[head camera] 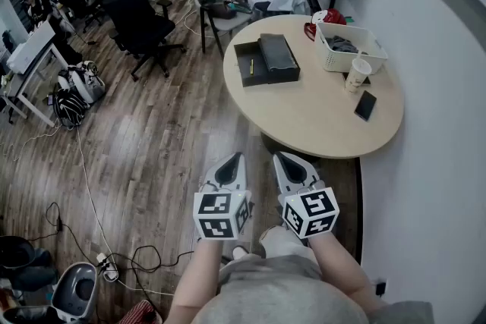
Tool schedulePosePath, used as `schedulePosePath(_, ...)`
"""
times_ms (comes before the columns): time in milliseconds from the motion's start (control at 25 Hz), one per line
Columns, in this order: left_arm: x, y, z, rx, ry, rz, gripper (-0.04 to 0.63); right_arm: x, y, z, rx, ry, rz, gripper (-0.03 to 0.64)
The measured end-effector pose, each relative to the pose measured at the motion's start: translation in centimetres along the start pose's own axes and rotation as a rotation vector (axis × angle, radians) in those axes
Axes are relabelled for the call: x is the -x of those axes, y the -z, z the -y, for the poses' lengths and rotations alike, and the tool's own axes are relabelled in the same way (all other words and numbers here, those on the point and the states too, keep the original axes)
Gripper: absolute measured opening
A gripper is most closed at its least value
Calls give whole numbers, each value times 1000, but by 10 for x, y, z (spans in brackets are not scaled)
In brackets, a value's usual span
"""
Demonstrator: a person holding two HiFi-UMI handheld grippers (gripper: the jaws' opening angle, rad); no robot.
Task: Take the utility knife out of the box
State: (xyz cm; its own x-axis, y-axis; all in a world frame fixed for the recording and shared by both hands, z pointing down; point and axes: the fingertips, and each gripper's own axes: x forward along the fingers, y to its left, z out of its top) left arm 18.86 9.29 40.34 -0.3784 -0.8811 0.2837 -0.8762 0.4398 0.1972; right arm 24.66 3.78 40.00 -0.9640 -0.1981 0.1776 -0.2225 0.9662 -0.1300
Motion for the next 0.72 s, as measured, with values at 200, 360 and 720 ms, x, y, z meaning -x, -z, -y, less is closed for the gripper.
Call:
schedulePosePath(200,10,-1,0,-12,6,0,0,3,-4,-6,-8,7,10,0)
schedulePosePath(360,19,0,-5,-15,-1,4,0,4,-5,-16,-9,0,12,0)
schedulePosePath(720,55,4,-32,-9,-8,14,0,5,-5,-55,-41,-1,58,0)
